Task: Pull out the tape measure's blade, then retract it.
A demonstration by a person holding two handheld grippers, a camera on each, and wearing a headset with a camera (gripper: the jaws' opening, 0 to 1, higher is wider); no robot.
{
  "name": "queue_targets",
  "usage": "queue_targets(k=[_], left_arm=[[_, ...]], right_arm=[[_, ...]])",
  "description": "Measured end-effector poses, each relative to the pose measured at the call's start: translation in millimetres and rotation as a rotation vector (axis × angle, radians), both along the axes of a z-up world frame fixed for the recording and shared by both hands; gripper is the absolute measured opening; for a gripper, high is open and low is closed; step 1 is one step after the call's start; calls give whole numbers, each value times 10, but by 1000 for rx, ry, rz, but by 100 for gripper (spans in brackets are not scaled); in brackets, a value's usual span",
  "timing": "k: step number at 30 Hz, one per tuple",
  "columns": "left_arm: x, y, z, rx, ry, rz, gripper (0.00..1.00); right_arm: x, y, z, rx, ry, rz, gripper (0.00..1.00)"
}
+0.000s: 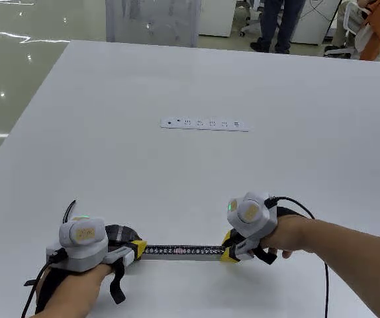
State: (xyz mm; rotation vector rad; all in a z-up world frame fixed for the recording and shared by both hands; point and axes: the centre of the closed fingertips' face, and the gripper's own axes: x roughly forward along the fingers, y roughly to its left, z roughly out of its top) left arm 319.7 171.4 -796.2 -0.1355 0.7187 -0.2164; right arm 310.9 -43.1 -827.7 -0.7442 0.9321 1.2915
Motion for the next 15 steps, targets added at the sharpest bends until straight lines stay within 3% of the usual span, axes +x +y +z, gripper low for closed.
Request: queue_targets(k=[15], left_arm=[[1, -4, -3, -1, 2, -1, 60]], right_arm=[[-18, 84, 8, 1, -2, 19, 14]])
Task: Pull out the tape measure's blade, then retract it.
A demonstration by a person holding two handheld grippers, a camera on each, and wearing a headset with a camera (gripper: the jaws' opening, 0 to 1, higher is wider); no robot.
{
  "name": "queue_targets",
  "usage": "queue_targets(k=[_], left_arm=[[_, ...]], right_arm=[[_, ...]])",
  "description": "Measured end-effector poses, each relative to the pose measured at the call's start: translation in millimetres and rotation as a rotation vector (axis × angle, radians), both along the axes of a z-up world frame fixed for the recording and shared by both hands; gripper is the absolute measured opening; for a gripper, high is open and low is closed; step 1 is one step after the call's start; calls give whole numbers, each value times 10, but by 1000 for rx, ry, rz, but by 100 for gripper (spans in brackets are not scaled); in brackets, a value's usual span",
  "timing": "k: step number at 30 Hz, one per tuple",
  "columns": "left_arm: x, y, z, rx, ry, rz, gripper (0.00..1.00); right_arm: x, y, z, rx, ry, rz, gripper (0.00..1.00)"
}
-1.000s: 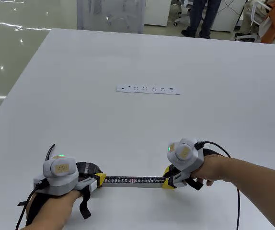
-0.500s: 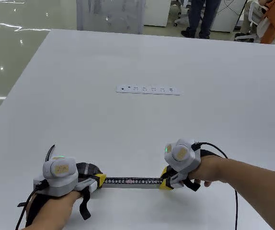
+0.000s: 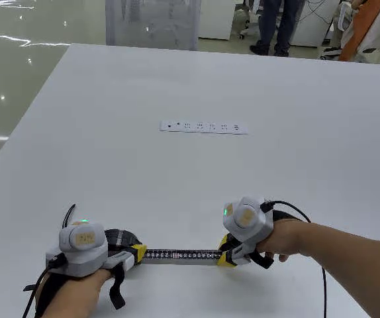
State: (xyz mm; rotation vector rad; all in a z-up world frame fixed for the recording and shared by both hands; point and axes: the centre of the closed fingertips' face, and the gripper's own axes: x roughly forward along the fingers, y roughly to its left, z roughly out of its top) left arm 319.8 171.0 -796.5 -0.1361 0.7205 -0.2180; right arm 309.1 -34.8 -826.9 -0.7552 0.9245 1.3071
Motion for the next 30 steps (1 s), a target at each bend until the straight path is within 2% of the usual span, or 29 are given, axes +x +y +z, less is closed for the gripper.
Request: queue_targets(k=[12, 30], left_arm=[[2, 2, 1, 0, 1, 1, 60], [4, 4, 8, -3, 0, 1, 60]], right_arm=[[10, 109, -5, 27, 2, -11, 14], [11, 187, -3, 39, 3, -16, 14]])
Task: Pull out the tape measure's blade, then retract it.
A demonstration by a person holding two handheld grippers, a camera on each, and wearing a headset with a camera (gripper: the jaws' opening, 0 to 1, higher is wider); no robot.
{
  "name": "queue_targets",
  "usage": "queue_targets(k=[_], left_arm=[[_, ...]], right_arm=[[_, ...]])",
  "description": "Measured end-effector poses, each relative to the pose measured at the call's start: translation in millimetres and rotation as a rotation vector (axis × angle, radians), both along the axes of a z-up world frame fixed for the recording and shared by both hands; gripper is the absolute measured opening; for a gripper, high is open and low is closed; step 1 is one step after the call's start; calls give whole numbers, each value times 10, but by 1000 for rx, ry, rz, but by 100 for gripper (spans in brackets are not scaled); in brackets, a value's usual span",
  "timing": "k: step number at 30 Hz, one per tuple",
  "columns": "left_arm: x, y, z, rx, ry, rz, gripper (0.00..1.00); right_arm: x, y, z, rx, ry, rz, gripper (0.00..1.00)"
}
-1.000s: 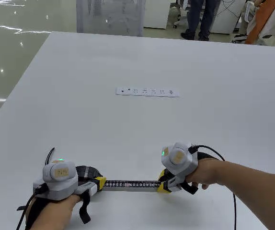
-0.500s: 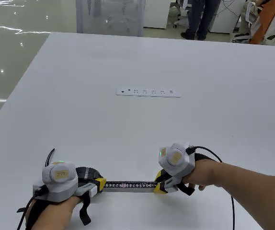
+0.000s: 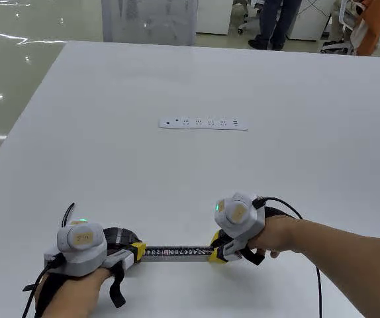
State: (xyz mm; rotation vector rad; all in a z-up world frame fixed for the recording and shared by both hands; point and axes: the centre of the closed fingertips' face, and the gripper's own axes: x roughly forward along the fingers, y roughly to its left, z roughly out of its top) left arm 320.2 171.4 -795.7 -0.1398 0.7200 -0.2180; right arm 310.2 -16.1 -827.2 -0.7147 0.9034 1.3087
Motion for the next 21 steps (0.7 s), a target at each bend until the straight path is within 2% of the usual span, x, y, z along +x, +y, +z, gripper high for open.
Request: queue_targets(k=[21], left_arm=[[-1, 0, -4, 1, 0, 1, 61]], right_arm=[[4, 128, 4, 17, -6, -4, 14]])
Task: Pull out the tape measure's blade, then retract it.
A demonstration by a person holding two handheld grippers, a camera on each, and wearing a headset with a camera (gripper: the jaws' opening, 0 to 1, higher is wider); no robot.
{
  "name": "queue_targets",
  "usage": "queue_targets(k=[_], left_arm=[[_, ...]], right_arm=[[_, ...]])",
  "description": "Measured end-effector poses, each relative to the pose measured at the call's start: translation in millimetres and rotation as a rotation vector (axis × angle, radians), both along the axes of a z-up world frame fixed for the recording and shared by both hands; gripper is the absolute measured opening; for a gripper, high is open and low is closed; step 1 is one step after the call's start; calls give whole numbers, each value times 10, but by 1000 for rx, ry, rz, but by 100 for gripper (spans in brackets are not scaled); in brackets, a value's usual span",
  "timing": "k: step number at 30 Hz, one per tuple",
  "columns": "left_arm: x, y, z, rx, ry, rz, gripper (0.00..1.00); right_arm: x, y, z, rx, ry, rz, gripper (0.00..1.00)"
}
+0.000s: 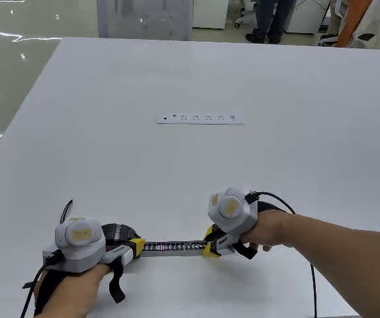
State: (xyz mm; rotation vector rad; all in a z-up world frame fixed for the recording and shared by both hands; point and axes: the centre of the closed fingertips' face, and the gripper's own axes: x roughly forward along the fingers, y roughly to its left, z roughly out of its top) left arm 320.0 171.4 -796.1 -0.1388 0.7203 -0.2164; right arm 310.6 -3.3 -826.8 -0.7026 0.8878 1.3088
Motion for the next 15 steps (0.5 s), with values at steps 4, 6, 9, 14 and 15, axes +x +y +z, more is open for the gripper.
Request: queue_targets(k=[4, 6, 9, 14, 15], left_arm=[[0, 1, 0, -1, 0, 0, 61], [-1, 1, 0, -1, 0, 0, 61], [-1, 2, 0, -1, 0, 0, 61], [-5, -1, 0, -1, 0, 0, 61], [-5, -1, 0, -2, 0, 0, 61]], right_arm=[[-4, 19, 4, 5, 0, 0, 14], [-6, 27, 4, 6, 0, 0, 14], [-7, 40, 1, 6, -2, 2, 14], [-2, 58, -6, 10, -6, 4, 14], [-5, 62, -5, 11, -6, 5, 14]])
